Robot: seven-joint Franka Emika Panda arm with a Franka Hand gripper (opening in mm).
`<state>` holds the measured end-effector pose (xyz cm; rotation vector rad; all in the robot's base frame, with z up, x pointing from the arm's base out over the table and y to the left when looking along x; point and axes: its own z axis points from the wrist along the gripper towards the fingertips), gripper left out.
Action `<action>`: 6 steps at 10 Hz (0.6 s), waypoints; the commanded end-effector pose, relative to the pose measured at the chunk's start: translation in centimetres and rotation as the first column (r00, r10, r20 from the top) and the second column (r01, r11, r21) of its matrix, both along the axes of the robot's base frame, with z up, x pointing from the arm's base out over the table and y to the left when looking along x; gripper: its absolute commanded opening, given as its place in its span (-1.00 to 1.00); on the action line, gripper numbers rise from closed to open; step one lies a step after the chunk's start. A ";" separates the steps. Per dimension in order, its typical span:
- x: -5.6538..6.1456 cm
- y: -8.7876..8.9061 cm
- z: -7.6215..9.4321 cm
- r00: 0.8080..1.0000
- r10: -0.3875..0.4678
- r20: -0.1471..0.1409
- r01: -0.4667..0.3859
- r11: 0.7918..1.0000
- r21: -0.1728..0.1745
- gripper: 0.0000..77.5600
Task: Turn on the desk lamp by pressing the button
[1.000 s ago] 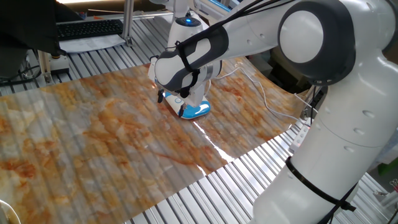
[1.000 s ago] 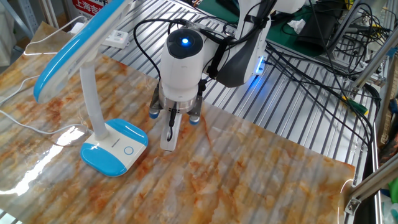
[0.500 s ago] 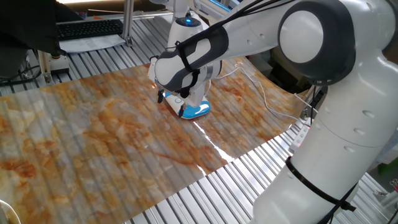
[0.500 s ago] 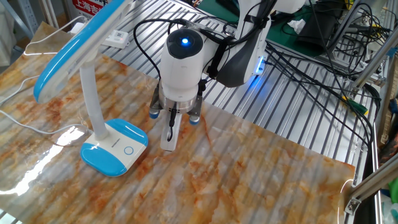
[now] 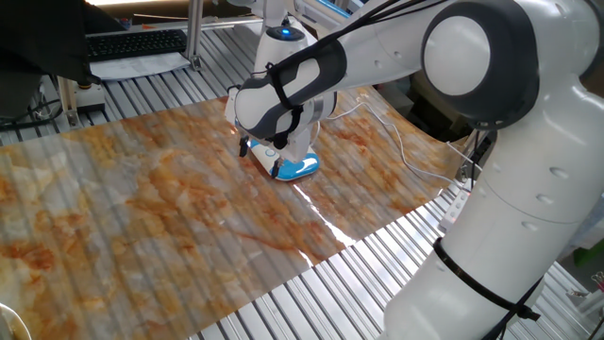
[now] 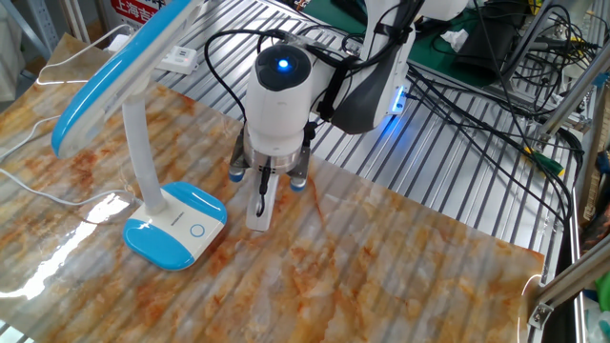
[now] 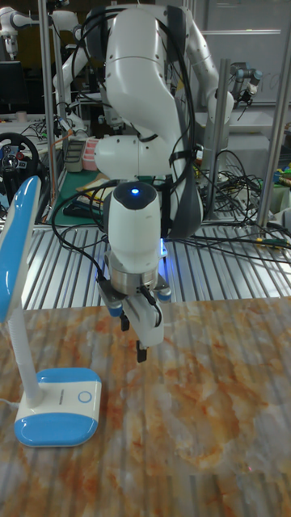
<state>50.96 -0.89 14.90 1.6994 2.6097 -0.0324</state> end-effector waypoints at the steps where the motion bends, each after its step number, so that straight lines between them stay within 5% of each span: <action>1: 0.2 0.0 0.2 1.000 0.008 -0.027 -0.006 0.996 0.089 0.99; 4: 1.4 -0.1 0.0 0.998 -0.014 -0.062 0.015 1.000 0.024 0.99; 6: 4.0 -0.5 0.2 0.988 -0.066 -0.137 0.063 0.998 -0.025 0.99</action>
